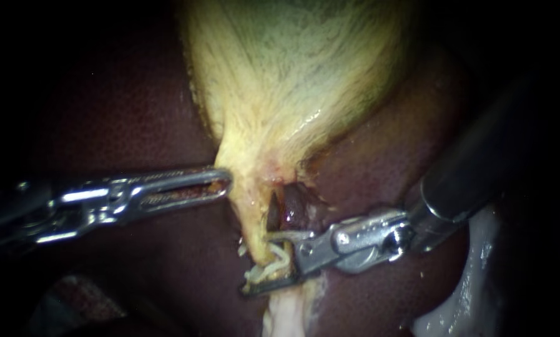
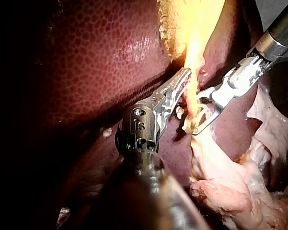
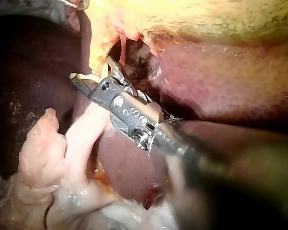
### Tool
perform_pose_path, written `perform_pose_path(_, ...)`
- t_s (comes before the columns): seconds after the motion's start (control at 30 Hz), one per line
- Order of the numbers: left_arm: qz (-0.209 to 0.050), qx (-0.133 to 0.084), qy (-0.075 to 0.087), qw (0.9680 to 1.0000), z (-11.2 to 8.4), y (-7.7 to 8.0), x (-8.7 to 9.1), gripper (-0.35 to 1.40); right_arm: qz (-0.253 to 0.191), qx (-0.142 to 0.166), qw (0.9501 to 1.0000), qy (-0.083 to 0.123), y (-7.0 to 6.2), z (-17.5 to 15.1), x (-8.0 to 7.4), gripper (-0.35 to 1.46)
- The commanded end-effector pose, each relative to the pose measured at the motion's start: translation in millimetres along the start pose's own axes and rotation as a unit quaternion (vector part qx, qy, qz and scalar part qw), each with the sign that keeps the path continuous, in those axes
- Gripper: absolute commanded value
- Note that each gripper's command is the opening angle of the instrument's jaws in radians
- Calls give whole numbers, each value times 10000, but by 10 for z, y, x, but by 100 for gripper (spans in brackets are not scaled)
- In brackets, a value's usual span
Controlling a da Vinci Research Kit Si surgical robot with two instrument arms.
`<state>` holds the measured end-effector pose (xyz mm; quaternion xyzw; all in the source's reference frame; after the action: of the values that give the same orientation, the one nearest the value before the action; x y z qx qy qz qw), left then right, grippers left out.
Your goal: Clipping second clip left tube
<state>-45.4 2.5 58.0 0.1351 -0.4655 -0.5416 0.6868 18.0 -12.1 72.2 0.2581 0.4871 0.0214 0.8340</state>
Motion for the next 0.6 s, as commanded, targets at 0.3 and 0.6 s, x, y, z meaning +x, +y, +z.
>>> perform_pose_path(0.3,1,-25,-10,10000,4,-1,1,-35,-218,27,9994,-273,0,4,-6,37)
perform_pose_path(0.6,2,-27,-12,10000,5,-1,2,-35,32,47,9990,-442,-2,-8,-7,-35)
